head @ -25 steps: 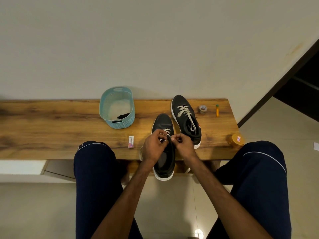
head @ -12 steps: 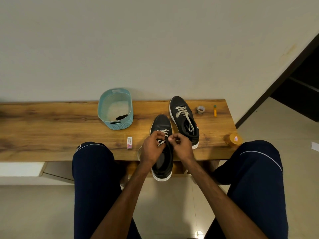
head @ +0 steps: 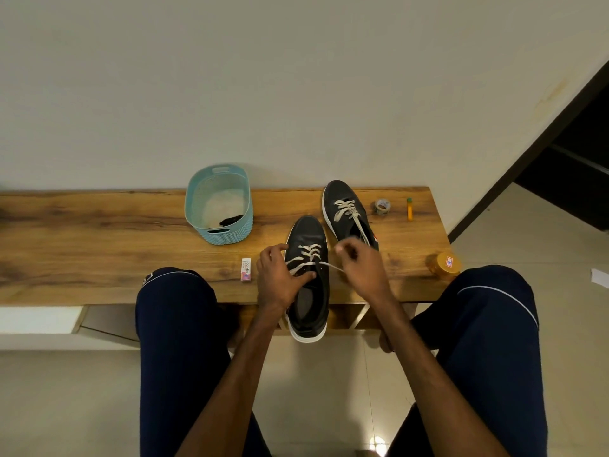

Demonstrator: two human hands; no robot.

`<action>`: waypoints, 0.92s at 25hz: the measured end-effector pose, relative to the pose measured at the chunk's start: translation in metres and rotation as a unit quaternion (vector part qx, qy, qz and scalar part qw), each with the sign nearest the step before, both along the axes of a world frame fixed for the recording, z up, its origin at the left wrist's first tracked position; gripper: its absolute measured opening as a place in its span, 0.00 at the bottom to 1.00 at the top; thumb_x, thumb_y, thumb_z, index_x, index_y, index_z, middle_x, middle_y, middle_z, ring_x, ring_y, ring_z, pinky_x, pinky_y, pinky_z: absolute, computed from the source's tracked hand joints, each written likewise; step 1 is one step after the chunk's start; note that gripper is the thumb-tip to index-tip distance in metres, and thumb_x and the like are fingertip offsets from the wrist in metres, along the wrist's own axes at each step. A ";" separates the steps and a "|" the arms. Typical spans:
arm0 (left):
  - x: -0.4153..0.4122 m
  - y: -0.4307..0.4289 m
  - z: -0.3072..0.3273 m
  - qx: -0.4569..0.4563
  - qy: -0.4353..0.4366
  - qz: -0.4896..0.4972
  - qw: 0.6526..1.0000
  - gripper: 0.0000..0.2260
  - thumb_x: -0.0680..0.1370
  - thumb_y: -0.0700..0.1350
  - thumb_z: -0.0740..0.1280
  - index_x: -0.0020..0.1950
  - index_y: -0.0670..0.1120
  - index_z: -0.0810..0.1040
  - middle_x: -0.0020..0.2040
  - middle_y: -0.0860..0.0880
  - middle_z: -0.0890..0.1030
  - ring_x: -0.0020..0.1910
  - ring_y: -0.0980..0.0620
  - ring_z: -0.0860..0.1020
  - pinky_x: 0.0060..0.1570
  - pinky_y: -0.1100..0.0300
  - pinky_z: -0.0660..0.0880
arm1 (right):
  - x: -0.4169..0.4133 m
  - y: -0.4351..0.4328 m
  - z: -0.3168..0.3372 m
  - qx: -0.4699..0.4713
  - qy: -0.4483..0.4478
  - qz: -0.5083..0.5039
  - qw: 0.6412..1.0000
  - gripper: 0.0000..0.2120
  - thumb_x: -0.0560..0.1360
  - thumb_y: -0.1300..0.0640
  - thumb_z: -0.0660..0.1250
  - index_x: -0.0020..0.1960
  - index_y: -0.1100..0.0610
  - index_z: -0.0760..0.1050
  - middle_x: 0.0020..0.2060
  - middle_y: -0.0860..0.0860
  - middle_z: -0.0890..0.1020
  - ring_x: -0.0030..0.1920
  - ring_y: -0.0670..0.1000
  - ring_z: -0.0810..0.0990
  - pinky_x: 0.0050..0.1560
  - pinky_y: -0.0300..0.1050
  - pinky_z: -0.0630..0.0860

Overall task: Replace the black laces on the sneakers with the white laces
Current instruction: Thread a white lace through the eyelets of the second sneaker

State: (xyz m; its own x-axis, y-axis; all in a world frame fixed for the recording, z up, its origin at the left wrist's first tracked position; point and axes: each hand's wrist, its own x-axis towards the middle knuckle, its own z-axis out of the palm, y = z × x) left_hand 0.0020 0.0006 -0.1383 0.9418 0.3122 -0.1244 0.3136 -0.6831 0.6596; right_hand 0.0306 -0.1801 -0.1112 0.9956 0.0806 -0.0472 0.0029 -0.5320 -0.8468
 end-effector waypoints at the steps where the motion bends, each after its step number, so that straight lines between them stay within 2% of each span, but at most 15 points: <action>1: -0.001 0.000 -0.002 -0.001 0.005 0.010 1.000 0.40 0.64 0.57 0.80 0.70 0.47 0.67 0.68 0.45 0.69 0.68 0.46 0.67 0.64 0.52 0.69 | -0.001 0.006 -0.011 -0.107 0.005 0.054 0.993 0.09 0.81 0.51 0.63 0.56 0.54 0.78 0.47 0.48 0.79 0.47 0.46 0.78 0.47 0.42 0.75; 2: -0.002 0.001 -0.004 -0.011 0.015 0.023 1.000 0.41 0.64 0.58 0.80 0.71 0.46 0.66 0.68 0.44 0.69 0.67 0.45 0.68 0.63 0.51 0.71 | -0.004 0.013 -0.017 -0.157 0.014 0.083 0.984 0.10 0.81 0.49 0.63 0.56 0.54 0.78 0.50 0.49 0.78 0.49 0.48 0.78 0.49 0.45 0.76; 5: -0.002 0.005 -0.008 -0.080 0.043 0.061 0.994 0.42 0.64 0.59 0.80 0.71 0.46 0.66 0.66 0.44 0.72 0.65 0.45 0.72 0.57 0.51 0.75 | -0.010 0.023 -0.017 -0.182 0.002 0.072 0.981 0.06 0.80 0.52 0.66 0.51 0.54 0.77 0.47 0.50 0.80 0.47 0.50 0.78 0.48 0.48 0.76; 9: -0.003 0.001 -0.010 -0.107 0.045 0.060 0.991 0.40 0.65 0.58 0.79 0.70 0.47 0.66 0.63 0.46 0.76 0.59 0.48 0.77 0.49 0.57 0.76 | -0.003 0.006 -0.006 -0.055 0.099 0.059 0.992 0.08 0.80 0.53 0.65 0.48 0.56 0.77 0.42 0.50 0.80 0.46 0.50 0.78 0.43 0.43 0.70; 12: -0.003 -0.001 -0.011 -0.111 0.035 0.057 0.992 0.38 0.66 0.57 0.79 0.69 0.48 0.66 0.62 0.46 0.77 0.57 0.48 0.78 0.49 0.56 0.78 | -0.002 0.006 -0.004 -0.118 0.068 0.075 0.988 0.10 0.79 0.48 0.67 0.52 0.54 0.76 0.45 0.49 0.80 0.45 0.48 0.78 0.46 0.46 0.75; 14: -0.004 0.000 -0.010 -0.113 0.031 0.065 0.991 0.39 0.66 0.56 0.80 0.70 0.47 0.65 0.62 0.45 0.77 0.57 0.48 0.78 0.50 0.56 0.79 | -0.007 0.015 -0.010 -0.172 0.070 0.102 0.977 0.10 0.79 0.49 0.66 0.54 0.55 0.78 0.45 0.50 0.81 0.47 0.50 0.80 0.48 0.48 0.77; 15: -0.004 0.000 -0.008 -0.110 0.029 0.067 0.991 0.39 0.66 0.56 0.80 0.70 0.47 0.65 0.63 0.45 0.77 0.58 0.48 0.78 0.49 0.57 0.78 | -0.010 0.018 -0.008 -0.167 0.072 0.101 0.978 0.09 0.80 0.51 0.66 0.53 0.55 0.79 0.44 0.51 0.82 0.46 0.50 0.80 0.48 0.48 0.77; 16: -0.005 -0.001 -0.006 -0.105 0.028 0.066 0.992 0.39 0.66 0.55 0.80 0.70 0.46 0.65 0.63 0.46 0.76 0.58 0.48 0.78 0.49 0.58 0.77 | -0.011 0.017 -0.001 -0.129 0.079 0.099 0.984 0.08 0.80 0.52 0.66 0.51 0.56 0.79 0.42 0.51 0.82 0.44 0.48 0.80 0.47 0.47 0.75; 18: -0.005 -0.001 -0.003 -0.099 0.028 0.065 0.993 0.39 0.66 0.55 0.80 0.71 0.46 0.65 0.63 0.45 0.76 0.58 0.48 0.77 0.48 0.58 0.76 | -0.012 0.004 0.027 0.013 0.111 0.126 0.986 0.09 0.80 0.53 0.66 0.46 0.58 0.80 0.37 0.50 0.80 0.37 0.45 0.77 0.41 0.42 0.73; 20: -0.005 -0.001 -0.003 -0.101 0.035 0.067 0.992 0.38 0.67 0.54 0.80 0.70 0.45 0.66 0.62 0.45 0.76 0.58 0.48 0.77 0.48 0.59 0.75 | -0.012 -0.018 0.061 0.119 0.153 0.187 0.963 0.10 0.80 0.55 0.66 0.45 0.61 0.81 0.34 0.53 0.78 0.33 0.48 0.73 0.34 0.38 0.69; 21: -0.005 -0.001 -0.002 -0.101 0.038 0.067 0.992 0.37 0.67 0.54 0.80 0.69 0.45 0.66 0.62 0.46 0.76 0.58 0.48 0.77 0.48 0.59 0.74 | -0.009 -0.028 0.069 0.110 0.160 0.214 0.957 0.10 0.80 0.56 0.66 0.44 0.61 0.81 0.35 0.55 0.78 0.34 0.50 0.73 0.35 0.39 0.69; 22: -0.006 -0.001 -0.001 -0.101 0.038 0.065 0.992 0.35 0.67 0.54 0.79 0.68 0.45 0.68 0.61 0.46 0.77 0.57 0.49 0.77 0.47 0.60 0.74 | -0.004 -0.036 0.069 0.049 0.167 0.237 0.956 0.11 0.79 0.55 0.65 0.44 0.61 0.81 0.37 0.56 0.80 0.37 0.50 0.75 0.39 0.42 0.71; 23: -0.007 -0.001 -0.002 -0.098 0.038 0.060 0.993 0.32 0.68 0.55 0.79 0.65 0.45 0.71 0.59 0.47 0.78 0.56 0.49 0.78 0.46 0.60 0.74 | 0.001 -0.039 0.062 -0.058 0.179 0.261 0.947 0.11 0.79 0.54 0.65 0.45 0.59 0.81 0.40 0.54 0.81 0.40 0.49 0.77 0.44 0.44 0.72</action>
State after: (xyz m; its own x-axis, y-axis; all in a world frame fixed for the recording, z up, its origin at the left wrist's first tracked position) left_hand -0.0046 -0.0004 -0.1400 0.8853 0.3840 -0.2625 0.4381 -0.4987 0.7479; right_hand 0.0312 -0.2192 -0.0491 0.7397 0.5314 -0.4129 0.0159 -0.6271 -0.7787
